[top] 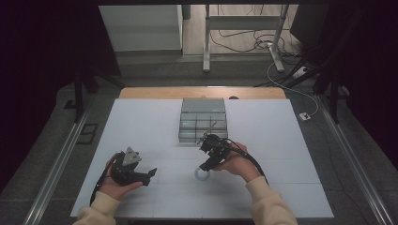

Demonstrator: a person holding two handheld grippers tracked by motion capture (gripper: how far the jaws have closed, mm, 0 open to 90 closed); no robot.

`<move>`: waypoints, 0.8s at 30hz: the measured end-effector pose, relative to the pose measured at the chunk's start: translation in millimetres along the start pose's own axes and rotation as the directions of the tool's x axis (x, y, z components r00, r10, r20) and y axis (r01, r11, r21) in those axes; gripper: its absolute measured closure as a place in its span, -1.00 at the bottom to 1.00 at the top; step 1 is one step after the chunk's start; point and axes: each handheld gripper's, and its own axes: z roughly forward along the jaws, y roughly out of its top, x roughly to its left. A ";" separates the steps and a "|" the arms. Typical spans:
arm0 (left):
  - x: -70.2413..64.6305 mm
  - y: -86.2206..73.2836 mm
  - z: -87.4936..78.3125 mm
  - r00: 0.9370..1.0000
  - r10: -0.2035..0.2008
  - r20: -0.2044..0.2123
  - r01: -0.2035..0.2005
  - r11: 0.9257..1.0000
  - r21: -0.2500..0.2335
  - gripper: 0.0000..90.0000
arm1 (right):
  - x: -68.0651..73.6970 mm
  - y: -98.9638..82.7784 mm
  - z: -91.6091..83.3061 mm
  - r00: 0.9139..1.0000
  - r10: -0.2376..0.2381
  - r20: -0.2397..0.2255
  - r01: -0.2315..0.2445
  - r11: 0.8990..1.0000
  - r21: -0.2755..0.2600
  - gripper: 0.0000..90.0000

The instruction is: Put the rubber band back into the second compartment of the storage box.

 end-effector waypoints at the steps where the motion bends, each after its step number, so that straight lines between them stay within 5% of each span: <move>1: 0.0 0.0 0.0 1.000 0.000 0.000 0.000 1.000 0.000 -0.78 | 0.0 0.0 0.0 1.000 0.000 0.000 0.000 1.000 0.000 -0.18; 24: 0.4 -0.3 -0.2 1.000 0.000 0.002 0.000 1.000 0.004 -0.78 | -3.0 3.0 28.8 1.000 0.010 0.028 -0.013 0.997 0.079 -0.17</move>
